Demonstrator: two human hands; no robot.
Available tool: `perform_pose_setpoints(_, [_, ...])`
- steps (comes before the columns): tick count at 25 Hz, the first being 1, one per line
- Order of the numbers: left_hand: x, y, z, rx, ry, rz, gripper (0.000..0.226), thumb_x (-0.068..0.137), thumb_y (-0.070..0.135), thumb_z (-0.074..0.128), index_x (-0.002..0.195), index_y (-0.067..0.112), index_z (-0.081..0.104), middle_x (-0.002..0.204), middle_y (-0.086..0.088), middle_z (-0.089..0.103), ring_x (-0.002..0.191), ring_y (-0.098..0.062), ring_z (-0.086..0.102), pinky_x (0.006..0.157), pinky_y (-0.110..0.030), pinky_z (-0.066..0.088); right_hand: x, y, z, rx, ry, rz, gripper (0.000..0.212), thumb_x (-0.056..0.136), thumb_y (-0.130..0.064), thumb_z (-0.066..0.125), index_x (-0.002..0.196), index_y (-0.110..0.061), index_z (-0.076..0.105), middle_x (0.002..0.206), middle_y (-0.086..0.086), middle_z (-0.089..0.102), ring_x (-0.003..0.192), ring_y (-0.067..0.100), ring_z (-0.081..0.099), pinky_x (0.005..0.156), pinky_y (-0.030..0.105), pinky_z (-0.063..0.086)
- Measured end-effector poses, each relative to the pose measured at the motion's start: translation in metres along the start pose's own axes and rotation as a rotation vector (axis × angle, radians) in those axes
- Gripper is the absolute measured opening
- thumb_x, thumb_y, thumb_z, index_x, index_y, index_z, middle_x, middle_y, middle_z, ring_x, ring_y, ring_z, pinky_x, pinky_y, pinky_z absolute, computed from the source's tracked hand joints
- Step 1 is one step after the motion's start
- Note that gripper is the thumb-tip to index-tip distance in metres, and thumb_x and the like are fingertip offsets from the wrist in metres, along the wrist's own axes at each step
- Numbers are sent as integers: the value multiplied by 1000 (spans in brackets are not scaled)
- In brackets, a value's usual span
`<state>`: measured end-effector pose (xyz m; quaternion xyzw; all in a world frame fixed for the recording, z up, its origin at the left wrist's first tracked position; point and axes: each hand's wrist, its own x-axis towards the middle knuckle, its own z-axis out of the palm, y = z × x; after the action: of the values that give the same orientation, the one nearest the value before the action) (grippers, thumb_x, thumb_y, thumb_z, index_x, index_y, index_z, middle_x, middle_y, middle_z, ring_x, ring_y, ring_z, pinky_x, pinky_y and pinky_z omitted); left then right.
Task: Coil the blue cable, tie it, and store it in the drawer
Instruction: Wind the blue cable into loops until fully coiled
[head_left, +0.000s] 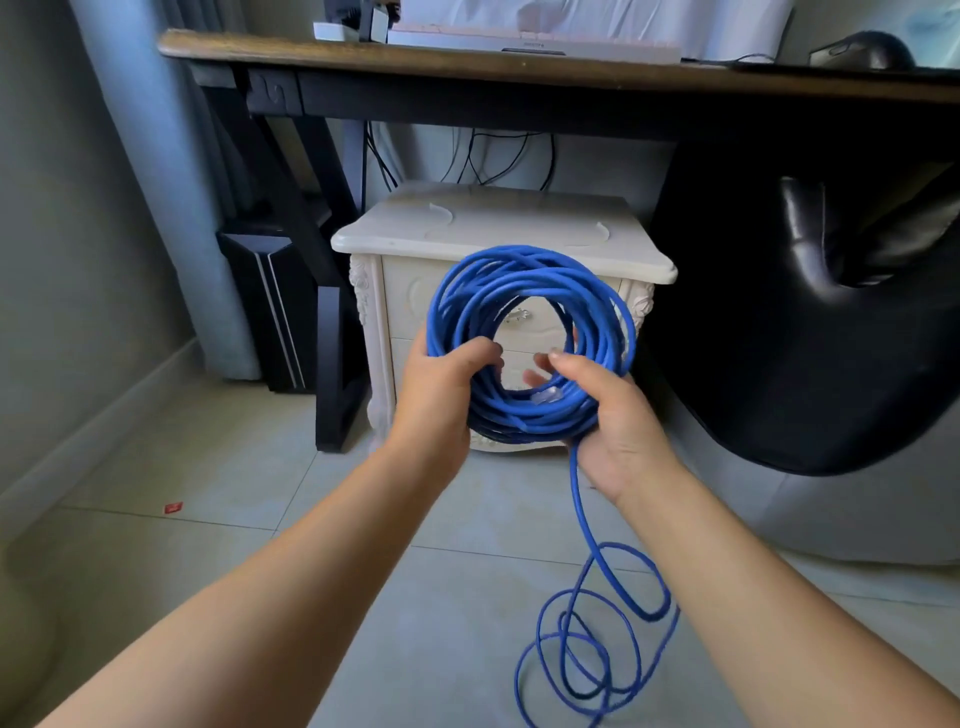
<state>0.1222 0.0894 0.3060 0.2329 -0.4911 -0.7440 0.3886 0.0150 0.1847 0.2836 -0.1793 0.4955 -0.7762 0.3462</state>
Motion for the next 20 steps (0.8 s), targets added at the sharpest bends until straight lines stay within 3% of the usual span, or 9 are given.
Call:
perform_pose_setpoints(3, [-5, -11, 3, -35, -66, -108, 15, 87, 0, 62, 101, 5, 59, 70, -5, 60, 70, -18, 62, 77, -38, 55, 2, -8, -2, -42, 131, -50, 21, 78, 5, 65, 96, -5, 61, 76, 13, 63, 72, 28, 67, 69, 38, 57])
perform_pose_setpoints(5, [-1, -12, -4, 121, -162, -149, 27, 88, 9, 68, 113, 6, 60, 87, -9, 69, 85, -20, 70, 89, -45, 55, 2, -11, -3, -105, 209, -91, 24, 75, 12, 60, 86, -9, 57, 72, 12, 55, 68, 29, 58, 68, 40, 52])
perform_pose_setpoints(7, [5, -5, -14, 288, -309, -176, 54, 83, 20, 76, 131, 13, 53, 109, -6, 71, 100, -17, 70, 94, -46, 52, 2, -18, -5, -157, 252, -146, 30, 72, 15, 56, 86, -11, 57, 73, 10, 52, 66, 27, 56, 69, 44, 53])
perform_pose_setpoints(10, [15, 10, -29, 302, -419, -196, 102, 69, 25, 86, 150, 40, 25, 134, 3, 58, 115, -14, 64, 104, -45, 45, 1, -29, -13, -316, 280, -216, 37, 70, 16, 54, 91, -15, 59, 74, 8, 51, 58, 21, 56, 58, 36, 53])
perform_pose_setpoints(12, [15, 16, -29, 452, -437, -98, 116, 62, 30, 89, 151, 46, 17, 150, 8, 40, 131, -9, 49, 110, -38, 39, -1, -34, -17, -529, 236, -298, 45, 70, 14, 56, 100, -19, 62, 77, 4, 55, 58, 14, 55, 54, 28, 49])
perform_pose_setpoints(14, [12, 15, -26, 794, -455, 101, 115, 63, 32, 91, 153, 41, 19, 152, 11, 31, 134, 0, 37, 108, -20, 33, -2, -37, -15, -788, 144, -370, 50, 70, 10, 61, 105, -25, 61, 81, -6, 62, 64, 3, 58, 61, 20, 46])
perform_pose_setpoints(16, [8, 11, -20, 1034, -469, 309, 107, 67, 32, 89, 152, 36, 25, 145, 12, 38, 124, 0, 46, 103, -15, 38, -6, -39, -8, -979, -1, -398, 55, 71, 8, 65, 105, -34, 57, 88, -18, 62, 76, -5, 61, 67, 11, 45])
perform_pose_setpoints(18, [6, 10, -19, 1041, -464, 360, 90, 70, 27, 86, 145, 36, 36, 128, 13, 55, 106, 0, 59, 92, -16, 48, -10, -38, -3, -1046, -102, -409, 59, 71, 6, 66, 107, -39, 56, 92, -21, 63, 85, -2, 63, 71, 11, 48])
perform_pose_setpoints(20, [4, 10, -18, 982, -402, 354, 56, 75, 17, 81, 122, 32, 55, 98, 14, 67, 82, 2, 64, 72, -13, 50, -13, -37, 0, -1041, -114, -447, 59, 70, 6, 66, 107, -39, 58, 92, -21, 64, 86, -2, 63, 72, 12, 49])
